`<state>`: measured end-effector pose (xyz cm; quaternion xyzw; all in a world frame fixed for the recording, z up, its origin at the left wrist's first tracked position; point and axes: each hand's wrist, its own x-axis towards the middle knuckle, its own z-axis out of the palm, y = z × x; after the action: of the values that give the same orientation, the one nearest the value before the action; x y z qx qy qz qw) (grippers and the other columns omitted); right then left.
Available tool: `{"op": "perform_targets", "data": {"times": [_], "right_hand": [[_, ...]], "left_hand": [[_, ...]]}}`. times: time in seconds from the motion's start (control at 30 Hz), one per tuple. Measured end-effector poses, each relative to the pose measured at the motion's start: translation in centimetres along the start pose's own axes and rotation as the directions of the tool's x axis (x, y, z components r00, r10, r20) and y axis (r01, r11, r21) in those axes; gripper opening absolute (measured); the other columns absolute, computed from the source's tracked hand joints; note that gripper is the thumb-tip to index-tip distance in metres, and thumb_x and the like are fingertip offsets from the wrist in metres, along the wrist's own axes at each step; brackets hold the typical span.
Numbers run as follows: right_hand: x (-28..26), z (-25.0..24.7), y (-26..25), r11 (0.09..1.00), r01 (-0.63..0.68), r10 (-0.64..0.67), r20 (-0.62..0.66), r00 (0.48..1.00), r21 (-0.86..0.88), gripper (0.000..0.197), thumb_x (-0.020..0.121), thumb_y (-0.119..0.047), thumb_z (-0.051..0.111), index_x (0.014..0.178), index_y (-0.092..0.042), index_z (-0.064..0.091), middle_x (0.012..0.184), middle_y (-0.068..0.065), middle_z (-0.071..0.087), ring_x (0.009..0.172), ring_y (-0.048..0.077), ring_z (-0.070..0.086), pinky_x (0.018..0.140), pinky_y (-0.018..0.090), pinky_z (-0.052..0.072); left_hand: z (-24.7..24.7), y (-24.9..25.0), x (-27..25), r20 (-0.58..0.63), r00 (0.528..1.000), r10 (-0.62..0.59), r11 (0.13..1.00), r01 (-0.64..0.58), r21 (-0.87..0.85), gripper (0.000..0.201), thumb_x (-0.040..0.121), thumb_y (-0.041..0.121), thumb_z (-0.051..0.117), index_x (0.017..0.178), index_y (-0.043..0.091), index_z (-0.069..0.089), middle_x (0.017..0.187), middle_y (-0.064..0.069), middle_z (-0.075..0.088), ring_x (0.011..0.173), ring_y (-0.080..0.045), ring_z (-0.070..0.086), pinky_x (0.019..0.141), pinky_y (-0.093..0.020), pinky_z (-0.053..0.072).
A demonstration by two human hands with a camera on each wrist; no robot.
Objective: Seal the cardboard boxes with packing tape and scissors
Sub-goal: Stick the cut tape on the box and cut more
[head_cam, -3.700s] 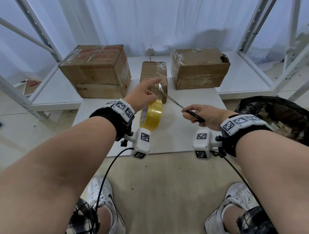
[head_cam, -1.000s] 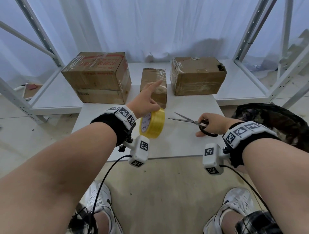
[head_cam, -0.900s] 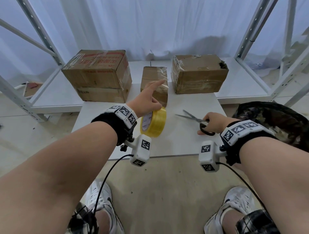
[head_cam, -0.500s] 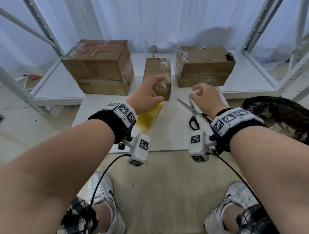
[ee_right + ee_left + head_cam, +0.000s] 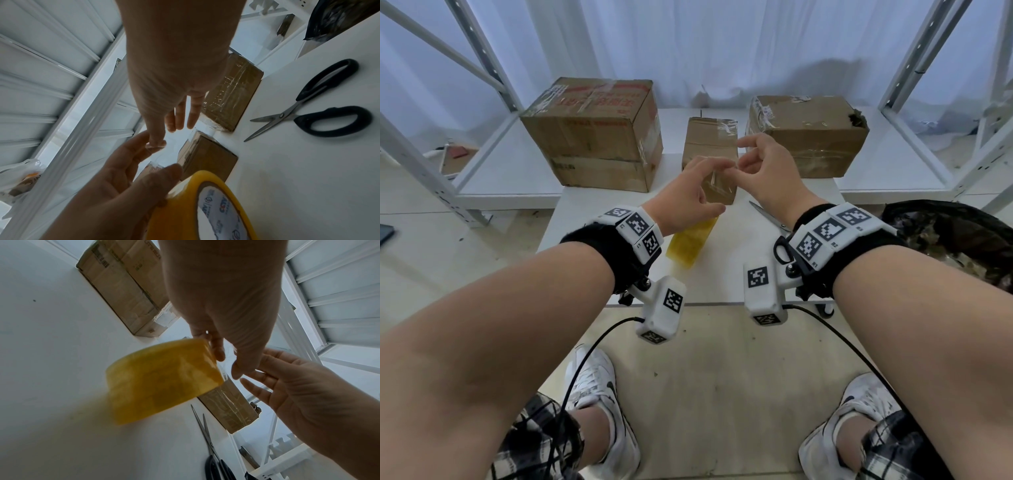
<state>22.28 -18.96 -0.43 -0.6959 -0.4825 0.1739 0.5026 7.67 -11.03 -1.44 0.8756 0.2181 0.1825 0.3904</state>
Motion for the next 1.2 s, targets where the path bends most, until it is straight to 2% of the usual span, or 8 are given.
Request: {"op": "perform_targets", "data": {"times": [0.23,0.53,0.67,0.8,0.9,1.0,1.1,1.2], "right_hand": [[0.4,-0.3,0.6,0.996,0.044,-0.048,-0.046,0.998,-0.074,0.033,0.084,-0.026,0.074,0.111,-0.018,0.056,0.078,-0.003,0.063,0.069,0.005,0.057,0.073,0.025,0.053],[0.2,-1.0,1.0,0.997,0.053,-0.054,-0.016,0.998,-0.057,0.025,0.086,-0.025,0.071,0.105,-0.011,0.064,0.079,-0.002,0.065,0.068,0.004,0.058,0.07,0.019,0.053],[-0.1,-1.2,0.9,1.0,0.012,-0.011,0.022,1.0,-0.018,0.012,0.091,-0.015,0.063,0.098,-0.007,0.067,0.084,0.009,0.07,0.072,0.01,0.063,0.074,0.023,0.055],[-0.2,-1.0,0.6,0.997,-0.071,0.069,0.045,0.997,0.039,0.016,0.097,-0.014,0.052,0.095,-0.005,0.066,0.077,0.005,0.068,0.068,0.01,0.062,0.072,0.025,0.055],[-0.5,-1.0,0.1,0.98,-0.144,0.141,0.031,0.99,0.14,0.029,0.1,-0.026,0.048,0.091,-0.005,0.065,0.072,0.004,0.066,0.066,0.013,0.061,0.069,0.026,0.054],[-0.6,-1.1,0.2,0.986,-0.124,0.119,0.057,0.991,0.109,0.035,0.091,-0.041,0.062,0.092,-0.006,0.064,0.076,0.004,0.066,0.068,0.011,0.062,0.069,0.027,0.055],[-0.3,-0.8,0.5,0.996,-0.09,0.09,0.013,0.996,0.014,0.011,0.086,-0.021,0.071,0.087,-0.013,0.064,0.083,0.01,0.066,0.073,0.017,0.062,0.076,0.037,0.057],[-0.2,-0.9,0.4,0.994,-0.107,0.107,-0.066,0.992,0.006,0.009,0.087,-0.014,0.068,0.08,-0.018,0.063,0.08,0.004,0.065,0.076,0.017,0.062,0.081,0.041,0.057]], "left_hand": [[-0.1,-0.2,0.1,0.013,1.0,0.011,1.0,-0.011,-0.018,0.06,0.084,0.006,0.067,0.135,0.025,0.042,0.127,0.004,0.046,0.055,-0.009,0.046,0.054,-0.015,0.043],[-0.1,-0.2,0.4,0.014,1.0,-0.003,0.999,0.004,-0.041,0.056,0.085,0.008,0.067,0.132,0.024,0.042,0.106,0.001,0.055,0.05,-0.005,0.04,0.053,-0.018,0.043],[-0.2,-0.3,0.5,0.018,1.0,-0.006,0.999,0.007,-0.045,0.057,0.084,0.008,0.068,0.132,0.024,0.041,0.104,-0.001,0.057,0.048,-0.001,0.04,0.053,-0.016,0.042],[-0.2,-0.2,0.7,0.033,0.999,-0.009,0.999,0.01,-0.033,0.059,0.083,0.008,0.069,0.132,0.023,0.04,0.106,0.002,0.054,0.046,0.0,0.041,0.052,-0.014,0.042],[-0.1,-0.2,0.7,0.031,0.999,-0.015,0.999,0.016,-0.033,0.059,0.082,0.007,0.069,0.132,0.022,0.041,0.107,0.002,0.054,0.045,0.001,0.042,0.052,-0.012,0.041],[-0.1,-0.2,0.6,0.033,0.999,-0.024,0.999,0.025,-0.043,0.06,0.082,0.006,0.069,0.133,0.022,0.04,0.106,0.004,0.054,0.046,0.002,0.043,0.052,-0.011,0.04],[-0.1,0.0,0.5,0.033,0.999,-0.031,0.999,0.033,-0.04,0.063,0.082,0.006,0.069,0.135,0.021,0.038,0.106,0.005,0.052,0.047,0.0,0.042,0.053,-0.013,0.042],[0.0,0.2,0.2,0.043,0.998,-0.034,0.999,0.034,0.0,0.076,0.082,0.008,0.071,0.144,0.026,0.029,0.12,-0.001,0.053,0.054,-0.003,0.044,0.057,-0.014,0.045]]}}
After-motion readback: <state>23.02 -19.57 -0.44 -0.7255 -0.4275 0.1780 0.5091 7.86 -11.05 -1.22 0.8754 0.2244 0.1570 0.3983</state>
